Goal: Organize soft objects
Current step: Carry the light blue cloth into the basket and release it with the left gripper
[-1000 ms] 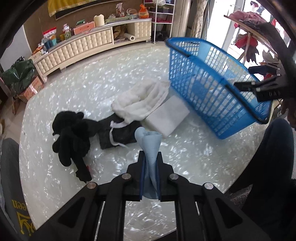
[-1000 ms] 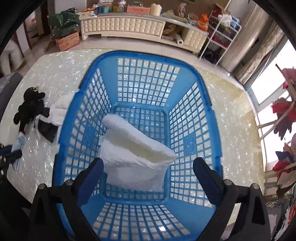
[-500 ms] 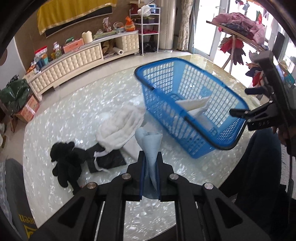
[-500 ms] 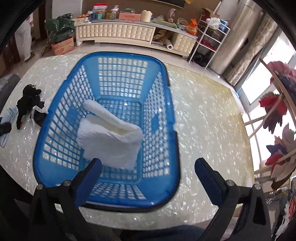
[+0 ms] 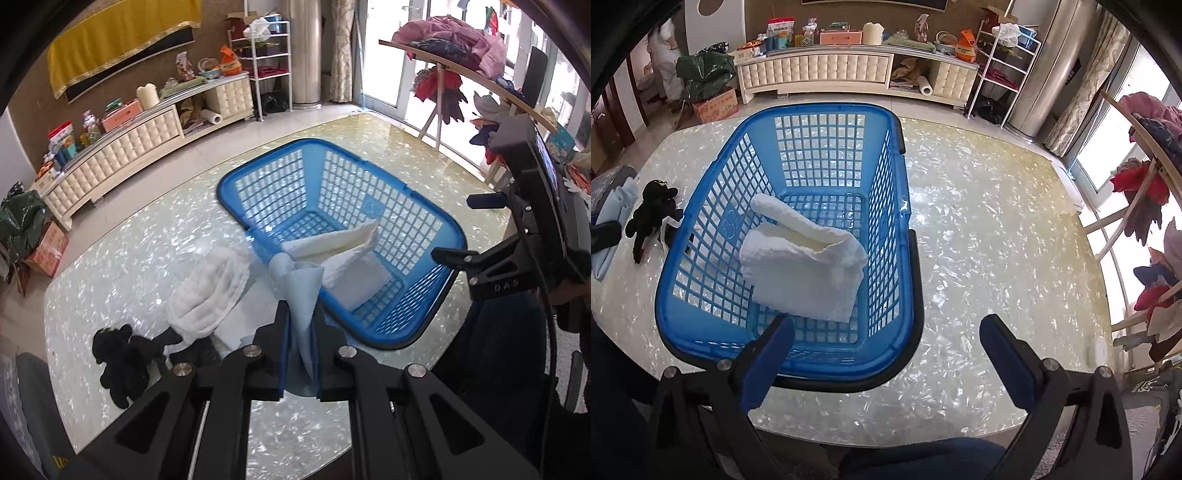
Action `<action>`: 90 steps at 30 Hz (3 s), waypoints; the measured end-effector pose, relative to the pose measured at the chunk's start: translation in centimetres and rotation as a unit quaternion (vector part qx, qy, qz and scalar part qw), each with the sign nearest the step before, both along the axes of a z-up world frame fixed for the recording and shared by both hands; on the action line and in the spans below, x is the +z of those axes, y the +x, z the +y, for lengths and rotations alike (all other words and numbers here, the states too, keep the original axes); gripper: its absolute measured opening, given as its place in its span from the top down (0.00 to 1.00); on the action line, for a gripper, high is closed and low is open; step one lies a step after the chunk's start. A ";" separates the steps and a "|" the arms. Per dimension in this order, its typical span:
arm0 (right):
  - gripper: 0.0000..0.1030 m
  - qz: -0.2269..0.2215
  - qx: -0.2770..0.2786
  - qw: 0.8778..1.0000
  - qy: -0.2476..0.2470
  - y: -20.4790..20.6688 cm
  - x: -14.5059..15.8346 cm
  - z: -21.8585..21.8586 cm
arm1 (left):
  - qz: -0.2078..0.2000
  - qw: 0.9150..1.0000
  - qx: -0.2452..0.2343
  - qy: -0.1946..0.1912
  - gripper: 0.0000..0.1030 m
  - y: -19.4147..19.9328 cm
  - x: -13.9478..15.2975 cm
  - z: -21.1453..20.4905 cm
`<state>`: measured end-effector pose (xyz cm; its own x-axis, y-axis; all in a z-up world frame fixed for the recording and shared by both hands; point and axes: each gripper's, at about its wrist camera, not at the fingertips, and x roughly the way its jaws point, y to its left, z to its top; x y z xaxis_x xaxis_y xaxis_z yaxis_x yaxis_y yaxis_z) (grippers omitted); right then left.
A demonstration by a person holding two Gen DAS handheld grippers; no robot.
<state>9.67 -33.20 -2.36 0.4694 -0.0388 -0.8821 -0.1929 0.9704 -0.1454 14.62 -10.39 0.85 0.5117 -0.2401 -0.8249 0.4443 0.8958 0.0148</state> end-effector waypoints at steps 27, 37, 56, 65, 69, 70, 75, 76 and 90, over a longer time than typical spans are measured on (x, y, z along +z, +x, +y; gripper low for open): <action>0.02 0.003 -0.003 0.999 0.053 -0.5 -0.5 -0.6 | 0.046 0.994 -0.090 0.037 0.91 5.3 -4.1 -7.1; 0.02 0.008 -0.018 0.998 0.066 -0.7 -0.6 -0.8 | 0.053 0.991 -0.115 0.038 0.91 6.0 -4.9 -8.1; 0.02 0.011 -0.042 0.996 0.078 -0.7 -0.7 -3.0 | 0.098 0.981 -0.152 0.068 0.87 6.4 -8.2 -10.9; 0.02 0.006 -0.048 0.996 0.078 -1.0 -0.3 -3.4 | 0.071 0.986 -0.135 0.069 0.48 6.0 -6.5 -10.5; 0.02 -0.008 -0.045 0.996 0.076 -1.2 0.5 -3.1 | 0.047 0.987 -0.132 0.081 0.43 5.3 -5.3 -9.4; 0.02 -0.010 -0.044 0.996 0.075 -1.2 0.6 -2.9 | 0.043 0.987 -0.131 0.082 0.40 5.1 -5.0 -9.1; 0.02 -0.027 -0.036 0.996 0.079 -1.4 2.2 -1.9 | 0.024 0.991 -0.112 0.073 0.28 4.3 -3.1 -6.6; 0.02 -0.029 -0.035 0.996 0.079 -1.4 2.4 -1.7 | 0.021 0.992 -0.107 0.070 0.27 4.1 -2.7 -6.1; 0.02 -0.058 0.018 0.994 0.091 -2.4 5.0 3.8 | -0.013 0.997 -0.057 0.050 0.06 -1.0 0.7 1.2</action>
<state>7.27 -29.42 2.62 0.5669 0.1355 -0.8126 -0.2195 0.9756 0.0096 13.57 -9.23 1.51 0.5074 -0.2156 -0.8343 0.5420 0.8326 0.1144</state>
